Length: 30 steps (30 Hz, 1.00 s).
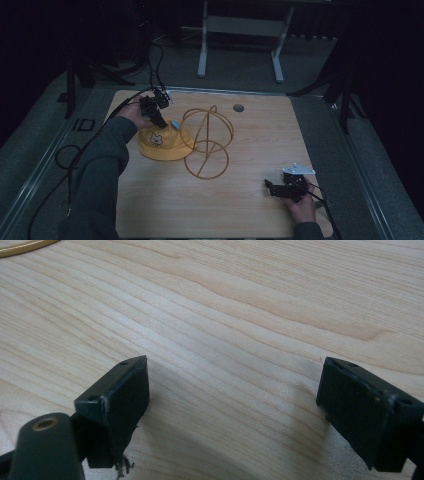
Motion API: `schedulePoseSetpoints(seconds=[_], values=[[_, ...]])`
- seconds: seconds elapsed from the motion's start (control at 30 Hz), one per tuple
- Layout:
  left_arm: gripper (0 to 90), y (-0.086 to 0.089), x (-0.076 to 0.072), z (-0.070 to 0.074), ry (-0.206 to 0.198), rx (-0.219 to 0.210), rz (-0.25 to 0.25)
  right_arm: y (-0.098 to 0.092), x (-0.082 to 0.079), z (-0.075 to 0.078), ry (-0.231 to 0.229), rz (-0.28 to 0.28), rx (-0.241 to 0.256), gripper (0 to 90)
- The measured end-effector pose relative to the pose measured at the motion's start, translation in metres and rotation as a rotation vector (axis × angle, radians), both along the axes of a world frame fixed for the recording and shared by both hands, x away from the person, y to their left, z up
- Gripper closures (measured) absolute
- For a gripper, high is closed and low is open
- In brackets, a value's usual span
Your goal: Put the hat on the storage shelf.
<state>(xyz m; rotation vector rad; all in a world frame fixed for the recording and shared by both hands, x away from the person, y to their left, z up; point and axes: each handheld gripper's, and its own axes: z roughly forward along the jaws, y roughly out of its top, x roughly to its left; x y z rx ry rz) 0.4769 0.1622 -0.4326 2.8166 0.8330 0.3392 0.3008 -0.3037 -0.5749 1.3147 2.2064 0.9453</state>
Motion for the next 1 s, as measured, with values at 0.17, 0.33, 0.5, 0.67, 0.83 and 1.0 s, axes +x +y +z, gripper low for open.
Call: schedulePoseSetpoints(seconds=[0.17, 0.33, 0.5, 0.67, 0.83, 1.0], values=[[63.1, -0.002, 0.000, -0.003, 0.001, 0.034, -0.031, 0.000, 0.000, 0.000, 0.000, 0.000, 0.000, 13.5], [75.5, -0.003, -0.002, -0.001, -0.001, 0.047, -0.035, 0.000, 0.000, 0.000, 0.000, 0.000, 0.000, 13.5], [78.4, -0.002, -0.004, 0.006, -0.017, 0.080, -0.044, 0.000, 0.000, 0.000, 0.000, 0.000, 0.000, 13.5], [79.3, 0.000, -0.005, 0.011, -0.012, 0.084, -0.044, 0.000, 0.000, 0.000, 0.000, 0.000, -0.001, 13.5], [79.4, 0.003, -0.007, 0.018, -0.010, 0.080, -0.037, 0.000, 0.000, 0.000, 0.000, 0.000, 0.000, 13.5], [79.4, 0.006, -0.009, 0.026, -0.018, 0.066, -0.040, 0.000, 0.000, 0.000, 0.000, 0.000, 0.000, 13.5]])
